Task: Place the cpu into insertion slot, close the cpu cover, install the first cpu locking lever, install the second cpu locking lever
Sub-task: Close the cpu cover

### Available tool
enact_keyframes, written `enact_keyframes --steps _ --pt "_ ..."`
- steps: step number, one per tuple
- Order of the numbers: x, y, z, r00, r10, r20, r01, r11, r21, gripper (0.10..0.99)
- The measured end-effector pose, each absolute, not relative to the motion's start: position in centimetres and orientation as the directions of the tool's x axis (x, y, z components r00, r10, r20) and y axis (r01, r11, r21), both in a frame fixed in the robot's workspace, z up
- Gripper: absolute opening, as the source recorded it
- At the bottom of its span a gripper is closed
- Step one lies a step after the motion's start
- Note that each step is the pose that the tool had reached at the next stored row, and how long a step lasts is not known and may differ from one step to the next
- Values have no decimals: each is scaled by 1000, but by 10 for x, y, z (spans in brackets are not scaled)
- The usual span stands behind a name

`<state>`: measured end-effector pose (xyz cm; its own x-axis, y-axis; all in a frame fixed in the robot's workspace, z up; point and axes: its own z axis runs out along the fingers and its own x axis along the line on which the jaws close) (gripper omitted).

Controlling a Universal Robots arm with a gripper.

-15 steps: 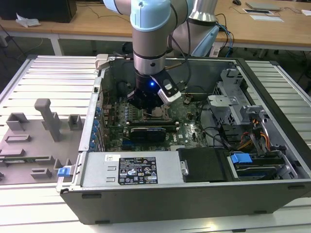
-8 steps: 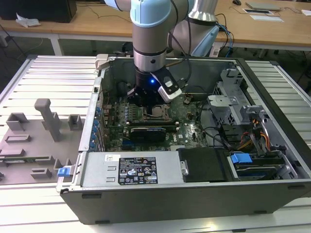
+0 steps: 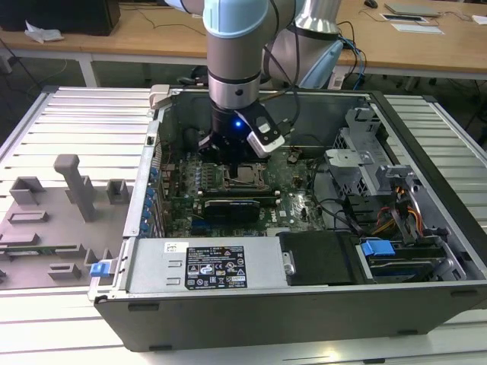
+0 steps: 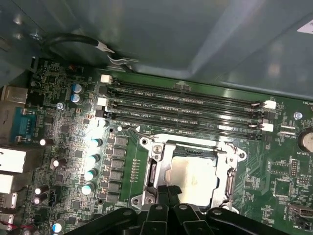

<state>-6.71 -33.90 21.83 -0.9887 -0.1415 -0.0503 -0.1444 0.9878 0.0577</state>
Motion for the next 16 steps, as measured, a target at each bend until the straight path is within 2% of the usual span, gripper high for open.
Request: enact_keyframes --steps 8,16 --pt "-73 -324 212 -988 -148 -51 -151 987 60 106" --pt "-72 -323 204 -988 -148 -50 -151 987 59 106"
